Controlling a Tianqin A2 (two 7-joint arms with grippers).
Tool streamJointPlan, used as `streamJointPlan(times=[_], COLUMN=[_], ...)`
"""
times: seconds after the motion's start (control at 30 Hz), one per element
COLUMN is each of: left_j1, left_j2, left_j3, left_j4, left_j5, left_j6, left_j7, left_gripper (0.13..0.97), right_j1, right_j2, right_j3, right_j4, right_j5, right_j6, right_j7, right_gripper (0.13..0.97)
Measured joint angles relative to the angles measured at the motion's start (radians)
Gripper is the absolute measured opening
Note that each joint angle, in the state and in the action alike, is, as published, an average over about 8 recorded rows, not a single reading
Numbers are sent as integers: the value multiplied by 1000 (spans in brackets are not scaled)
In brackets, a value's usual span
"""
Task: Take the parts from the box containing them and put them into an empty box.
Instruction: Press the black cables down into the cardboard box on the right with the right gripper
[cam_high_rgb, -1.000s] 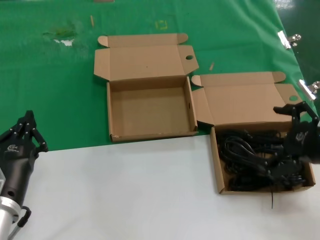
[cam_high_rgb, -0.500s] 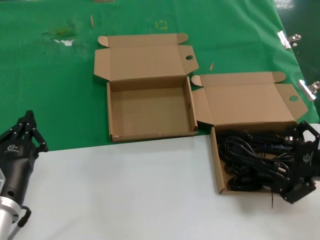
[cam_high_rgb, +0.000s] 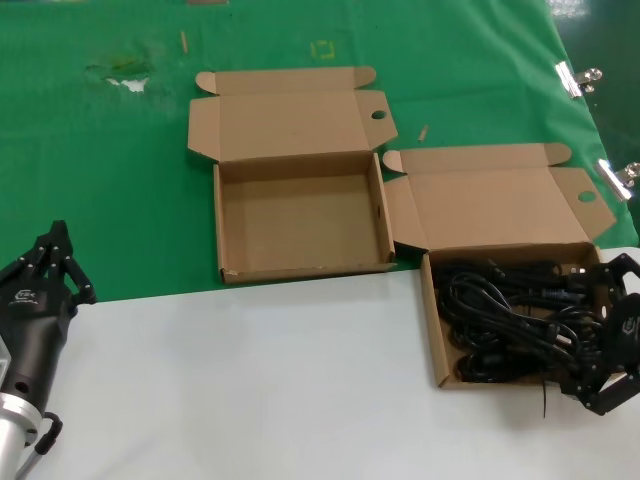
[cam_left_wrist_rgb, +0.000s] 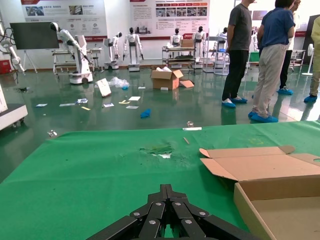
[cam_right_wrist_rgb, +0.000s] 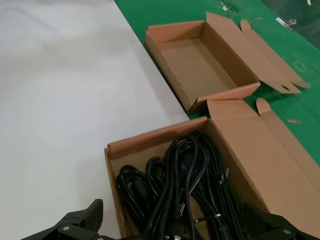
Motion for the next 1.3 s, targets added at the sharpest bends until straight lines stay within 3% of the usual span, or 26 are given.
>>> streamJointPlan(times=[0.33,0.63,0.9,1.03,1.3], left_j1=[0,0,0,0,0], left_j2=[0,0,0,0,0], left_j3=[0,0,0,0,0], left_j4=[0,0,0,0,0], left_j5=[0,0,0,0,0], left_j6=[0,0,0,0,0], left_j7=[0,0,0,0,0], left_gripper=[140,140,140,140,140], right_j1=[-16,12,31,35,38], right_j2=[-24,-59,-89,-100,-121], right_j3=[19,14,8,7,3], right_j4=[-46,-94,-128,-141,-167], right_j5=[-10,-30,-43,-45,-51], right_j6=[-1,-12,-19,-20,-20], right_j7=[-46,-82,-108,-119,-137], right_gripper=[938,844,683,683,467])
